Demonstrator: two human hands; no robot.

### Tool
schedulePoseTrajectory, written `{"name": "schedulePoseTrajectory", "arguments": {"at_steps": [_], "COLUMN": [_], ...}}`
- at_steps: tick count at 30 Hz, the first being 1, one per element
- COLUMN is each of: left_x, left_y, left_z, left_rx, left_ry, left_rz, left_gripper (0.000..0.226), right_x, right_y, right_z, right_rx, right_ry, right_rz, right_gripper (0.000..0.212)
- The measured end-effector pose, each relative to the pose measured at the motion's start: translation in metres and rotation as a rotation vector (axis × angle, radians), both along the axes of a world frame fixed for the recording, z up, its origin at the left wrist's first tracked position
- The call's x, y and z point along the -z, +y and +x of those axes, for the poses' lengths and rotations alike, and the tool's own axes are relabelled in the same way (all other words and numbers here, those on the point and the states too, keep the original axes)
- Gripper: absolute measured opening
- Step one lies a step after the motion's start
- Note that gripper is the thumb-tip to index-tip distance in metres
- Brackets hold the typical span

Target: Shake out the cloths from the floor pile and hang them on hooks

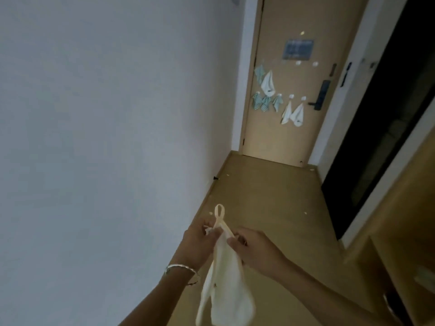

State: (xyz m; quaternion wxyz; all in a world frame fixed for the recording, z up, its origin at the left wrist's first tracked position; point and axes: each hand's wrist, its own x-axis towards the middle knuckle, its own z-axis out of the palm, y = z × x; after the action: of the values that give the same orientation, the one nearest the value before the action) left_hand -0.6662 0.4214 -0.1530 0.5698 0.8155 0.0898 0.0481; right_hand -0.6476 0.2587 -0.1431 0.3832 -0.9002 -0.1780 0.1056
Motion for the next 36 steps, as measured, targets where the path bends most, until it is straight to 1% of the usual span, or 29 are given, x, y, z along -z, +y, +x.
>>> {"name": "schedulePoseTrajectory", "arguments": {"at_steps": [3, 5, 7, 9, 11, 14, 17, 18, 19, 21, 25, 27, 30, 31, 33, 34, 36], "left_x": [-0.010, -0.017, -0.025, -0.024, -0.017, -0.013, -0.016, -0.016, -0.017, -0.017, -0.014, -0.015, -0.029, -0.033, -0.040, -0.041, -0.040], "left_y": [-0.011, -0.015, -0.018, -0.021, -0.025, -0.035, -0.048, -0.052, -0.057, -0.068, -0.100, -0.118, -0.151, -0.161, -0.181, -0.191, -0.210], "left_z": [0.065, 0.104, 0.139, 0.171, 0.205, 0.247, 0.277, 0.287, 0.297, 0.319, 0.377, 0.411, 0.464, 0.481, 0.517, 0.534, 0.563], "left_rx": [0.169, 0.267, 0.331, 0.335, 0.302, 0.289, 0.224, 0.184, 0.161, 0.204, 0.396, 0.404, 0.432, 0.448, 0.477, 0.480, 0.480], "left_ry": [0.019, -0.023, -0.103, -0.141, -0.187, -0.314, -0.381, -0.389, -0.408, -0.403, -0.253, -0.203, -0.155, -0.146, -0.133, -0.126, -0.114], "left_rz": [-0.047, -0.061, 0.042, 0.114, 0.192, 0.389, 0.460, 0.491, 0.530, 0.561, 0.442, 0.408, 0.376, 0.386, 0.406, 0.399, 0.367], "left_gripper": [0.006, 0.008, 0.008, 0.008, 0.015, 0.034, 0.063, 0.066, 0.062, 0.041, 0.015, 0.013, 0.023, 0.025, 0.022, 0.019, 0.019], "right_x": [-0.012, -0.020, -0.027, -0.034, -0.041, -0.048, -0.045, -0.042, -0.040, -0.036, -0.027, -0.029, -0.036, -0.037, -0.036, -0.036, -0.035], "right_y": [-0.008, -0.012, -0.017, -0.023, -0.030, -0.042, -0.056, -0.061, -0.066, -0.076, -0.103, -0.120, -0.157, -0.170, -0.197, -0.209, -0.232], "right_z": [0.055, 0.090, 0.121, 0.146, 0.169, 0.202, 0.236, 0.249, 0.261, 0.289, 0.348, 0.383, 0.438, 0.456, 0.489, 0.505, 0.534], "right_rx": [0.090, 0.148, 0.201, 0.232, 0.248, 0.263, 0.251, 0.241, 0.230, 0.215, 0.186, 0.163, 0.165, 0.168, 0.175, 0.168, 0.147], "right_ry": [-0.027, -0.057, -0.071, -0.087, -0.097, -0.120, -0.113, -0.113, -0.116, -0.110, -0.083, -0.093, -0.080, -0.060, -0.027, -0.016, 0.013], "right_rz": [-0.055, -0.088, -0.096, -0.125, -0.146, -0.137, -0.151, -0.156, -0.156, -0.137, -0.048, -0.030, -0.019, -0.015, -0.010, -0.019, -0.059], "right_gripper": [0.024, 0.027, 0.029, 0.031, 0.031, 0.031, 0.028, 0.029, 0.030, 0.032, 0.028, 0.030, 0.032, 0.030, 0.026, 0.024, 0.019]}}
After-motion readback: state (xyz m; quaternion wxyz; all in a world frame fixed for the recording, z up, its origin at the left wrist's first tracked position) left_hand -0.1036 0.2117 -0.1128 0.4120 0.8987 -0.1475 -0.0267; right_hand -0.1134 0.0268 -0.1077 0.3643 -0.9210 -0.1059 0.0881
